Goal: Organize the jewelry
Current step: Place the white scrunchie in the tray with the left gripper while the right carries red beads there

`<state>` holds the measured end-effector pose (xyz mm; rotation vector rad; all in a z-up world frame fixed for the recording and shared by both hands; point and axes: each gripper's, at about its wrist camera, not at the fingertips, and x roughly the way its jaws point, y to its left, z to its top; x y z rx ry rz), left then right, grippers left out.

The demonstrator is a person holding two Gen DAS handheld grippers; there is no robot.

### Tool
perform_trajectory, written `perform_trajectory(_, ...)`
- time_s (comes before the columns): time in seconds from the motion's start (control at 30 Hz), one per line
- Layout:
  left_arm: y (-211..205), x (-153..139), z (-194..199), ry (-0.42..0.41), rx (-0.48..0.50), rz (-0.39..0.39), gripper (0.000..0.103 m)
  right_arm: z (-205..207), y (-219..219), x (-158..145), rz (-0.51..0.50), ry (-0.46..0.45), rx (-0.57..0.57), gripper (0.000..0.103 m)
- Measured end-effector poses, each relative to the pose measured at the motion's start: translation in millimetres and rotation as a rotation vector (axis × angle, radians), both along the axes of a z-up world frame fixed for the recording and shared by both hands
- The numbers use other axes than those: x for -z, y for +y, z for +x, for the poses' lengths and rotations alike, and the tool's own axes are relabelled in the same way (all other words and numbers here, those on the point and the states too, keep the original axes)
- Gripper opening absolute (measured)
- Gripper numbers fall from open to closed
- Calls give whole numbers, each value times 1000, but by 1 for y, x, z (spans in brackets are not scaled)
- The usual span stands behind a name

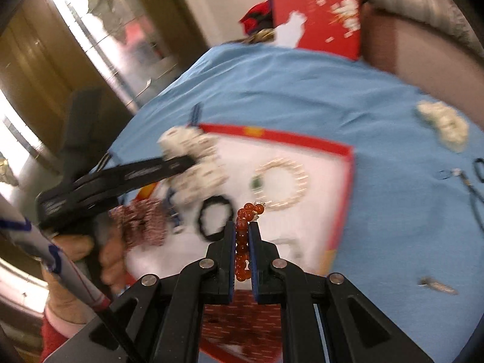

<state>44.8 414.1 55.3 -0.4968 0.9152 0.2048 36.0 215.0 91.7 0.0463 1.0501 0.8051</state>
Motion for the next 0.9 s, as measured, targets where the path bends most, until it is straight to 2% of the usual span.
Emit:
perform_trajectory(0.27,5,18,15,53,13,-33,10,-11,36,35,34,125,-77,9)
perform_trajectory(0.43,12,4,4,9,5,-56,34,-21,44,38,53,141,-100,10)
perform_trajectory(0.5,14,-2,0,-10,-1,-60,39,-24,45,37,59,145,-106,13)
perform_trajectory(0.6,14,-12,-6,-37,-8,-63,42,-31,42,33,52,136,-111,24)
perform_trajectory(0.8,-7,-27,-15,-55,-1,21,43,-51,15,22,22,87,-110,29)
perform_trajectory(0.9,-28,-34,-20,-66,26,79,43,-54,-12,15,7,55,-72,38)
